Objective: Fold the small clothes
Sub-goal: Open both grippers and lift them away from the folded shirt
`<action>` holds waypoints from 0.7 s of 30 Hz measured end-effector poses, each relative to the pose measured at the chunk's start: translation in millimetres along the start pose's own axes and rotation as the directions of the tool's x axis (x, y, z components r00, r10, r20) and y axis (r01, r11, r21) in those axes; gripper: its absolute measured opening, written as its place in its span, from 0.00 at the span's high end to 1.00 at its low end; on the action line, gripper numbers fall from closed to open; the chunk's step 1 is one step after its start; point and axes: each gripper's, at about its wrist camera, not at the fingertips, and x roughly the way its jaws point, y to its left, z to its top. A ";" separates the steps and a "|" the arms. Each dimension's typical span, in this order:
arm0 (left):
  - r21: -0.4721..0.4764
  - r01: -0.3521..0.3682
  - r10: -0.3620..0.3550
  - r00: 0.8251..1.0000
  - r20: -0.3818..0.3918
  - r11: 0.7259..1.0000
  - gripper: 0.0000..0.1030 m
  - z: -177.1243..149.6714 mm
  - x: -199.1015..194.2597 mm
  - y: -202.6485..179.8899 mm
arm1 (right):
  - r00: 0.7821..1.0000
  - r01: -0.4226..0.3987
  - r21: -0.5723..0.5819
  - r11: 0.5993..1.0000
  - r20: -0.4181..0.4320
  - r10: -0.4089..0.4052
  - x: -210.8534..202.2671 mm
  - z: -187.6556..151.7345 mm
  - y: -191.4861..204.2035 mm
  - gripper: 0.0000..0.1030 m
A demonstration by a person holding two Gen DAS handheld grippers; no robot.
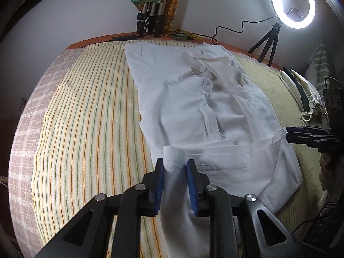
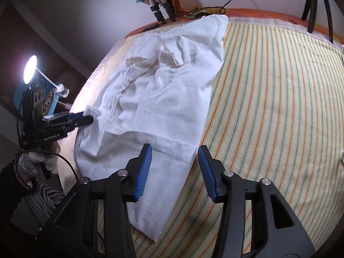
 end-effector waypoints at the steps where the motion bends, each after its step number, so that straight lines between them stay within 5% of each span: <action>1: 0.002 -0.003 0.003 1.000 0.004 1.000 0.90 0.4 -1.2 -0.3 | 1.000 0.006 -0.010 1.000 -0.004 -0.006 0.8 -0.1 1.8 0.70; 3: -0.001 -0.007 0.007 1.000 0.014 1.000 0.97 0.6 -3.9 0.7 | 1.000 0.006 -0.026 1.000 0.000 -0.006 0.2 0.0 4.8 0.89; 7: -0.043 0.008 -0.006 0.999 0.042 0.999 0.98 -1.2 -11.7 10.1 | 0.998 0.032 -0.058 0.998 0.051 -0.030 -8.4 2.6 10.3 0.96; 16: -0.089 -0.057 0.061 0.997 0.040 0.994 0.91 -3.0 -9.9 27.6 | 0.997 0.047 -0.025 0.999 0.059 -0.045 -10.7 9.8 -0.4 0.95; 19: -0.134 -0.055 0.067 0.994 0.085 0.989 0.69 8.6 -21.0 37.8 | 0.995 -0.001 0.051 0.999 0.102 -0.004 -23.2 20.2 -18.0 0.80; 21: -0.147 -0.043 0.058 0.993 0.100 0.988 0.67 18.3 -24.5 43.6 | 0.992 -0.020 0.087 0.996 0.124 0.009 -29.2 30.5 -30.5 0.77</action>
